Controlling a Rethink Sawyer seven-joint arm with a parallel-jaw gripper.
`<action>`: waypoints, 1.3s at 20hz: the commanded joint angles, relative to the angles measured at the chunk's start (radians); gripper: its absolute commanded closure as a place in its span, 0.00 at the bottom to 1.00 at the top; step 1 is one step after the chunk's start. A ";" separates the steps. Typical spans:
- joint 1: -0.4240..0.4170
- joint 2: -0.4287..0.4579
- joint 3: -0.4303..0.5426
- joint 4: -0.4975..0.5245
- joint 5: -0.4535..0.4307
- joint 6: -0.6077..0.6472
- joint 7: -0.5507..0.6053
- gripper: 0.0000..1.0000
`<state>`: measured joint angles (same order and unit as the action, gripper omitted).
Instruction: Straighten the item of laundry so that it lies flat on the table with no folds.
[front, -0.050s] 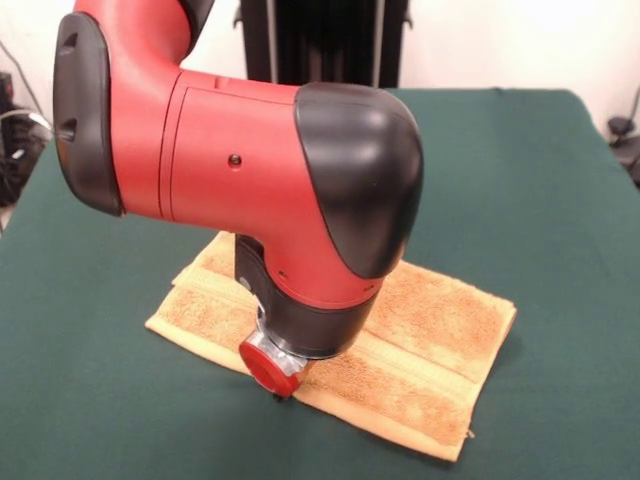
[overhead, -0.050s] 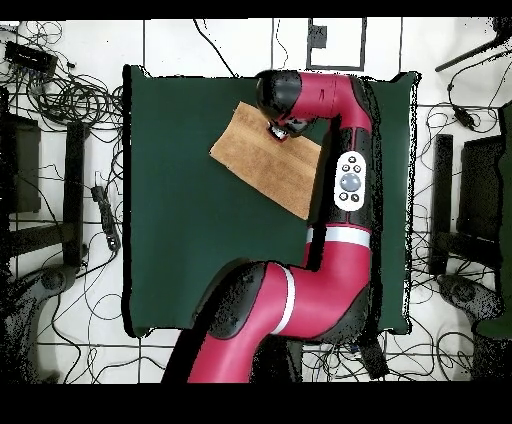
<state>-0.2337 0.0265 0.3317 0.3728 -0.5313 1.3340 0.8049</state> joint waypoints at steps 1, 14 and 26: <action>0.048 0.036 -0.018 0.249 0.024 -0.001 0.137 1.00; 0.017 -0.090 -0.079 0.447 0.094 -0.025 0.197 1.00; 0.007 -0.158 -0.096 0.531 0.124 -0.056 0.173 1.00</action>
<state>-0.2367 -0.1205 0.2312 0.6792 -0.4466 1.3232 0.8051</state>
